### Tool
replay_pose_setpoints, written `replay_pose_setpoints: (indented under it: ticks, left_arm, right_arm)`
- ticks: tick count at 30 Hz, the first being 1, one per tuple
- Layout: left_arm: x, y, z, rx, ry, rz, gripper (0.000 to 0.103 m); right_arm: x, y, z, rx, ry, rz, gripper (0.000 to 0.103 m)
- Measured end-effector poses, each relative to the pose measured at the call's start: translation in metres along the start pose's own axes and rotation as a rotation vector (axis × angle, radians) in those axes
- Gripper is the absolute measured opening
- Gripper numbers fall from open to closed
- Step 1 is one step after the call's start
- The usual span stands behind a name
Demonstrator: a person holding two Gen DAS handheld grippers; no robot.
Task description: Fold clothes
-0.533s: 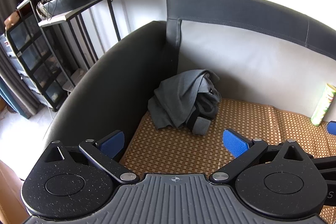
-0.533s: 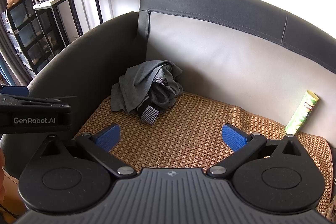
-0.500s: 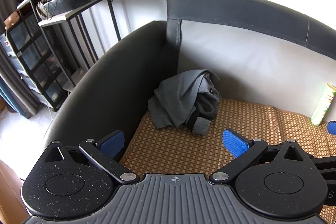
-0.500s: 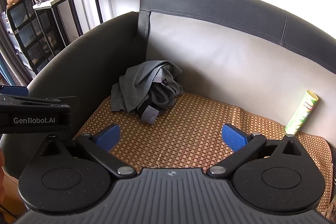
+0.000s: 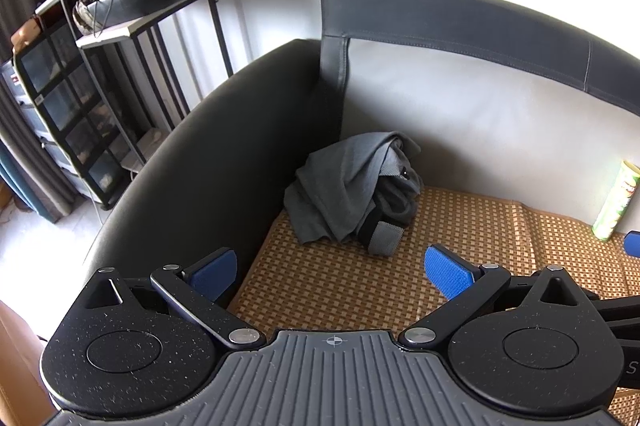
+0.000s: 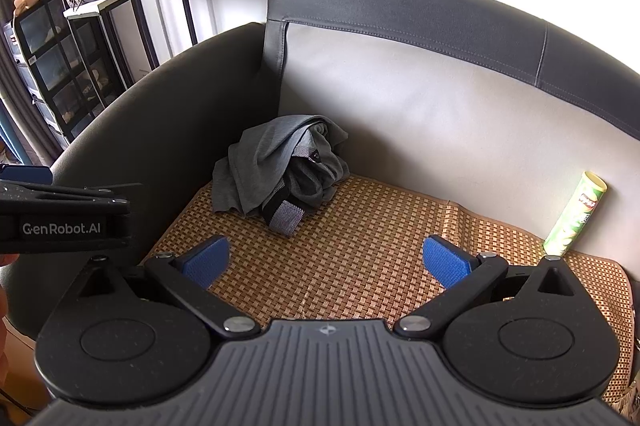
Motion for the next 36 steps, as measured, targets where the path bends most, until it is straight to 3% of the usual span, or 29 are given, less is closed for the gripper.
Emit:
replay_pose_setpoints:
  ticks: [36]
  left_arm:
    - [-0.0077,-0.0025,-0.0049,-0.006,-0.002,-0.013,0.103]
  right_arm:
    - [-0.0043,-0.0022,-0.0007,-0.004,0.009,-0.008,0.103]
Point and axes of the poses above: each gripper's, at about its wrist camera, not at the fingertips, and x roughly the way its jaws point, y to its right, z to its underside, the point moved 3 cm from there along x, roughly the way its jaws point, and after that the axes turned 1 degree about y, right-handed, at the moved point
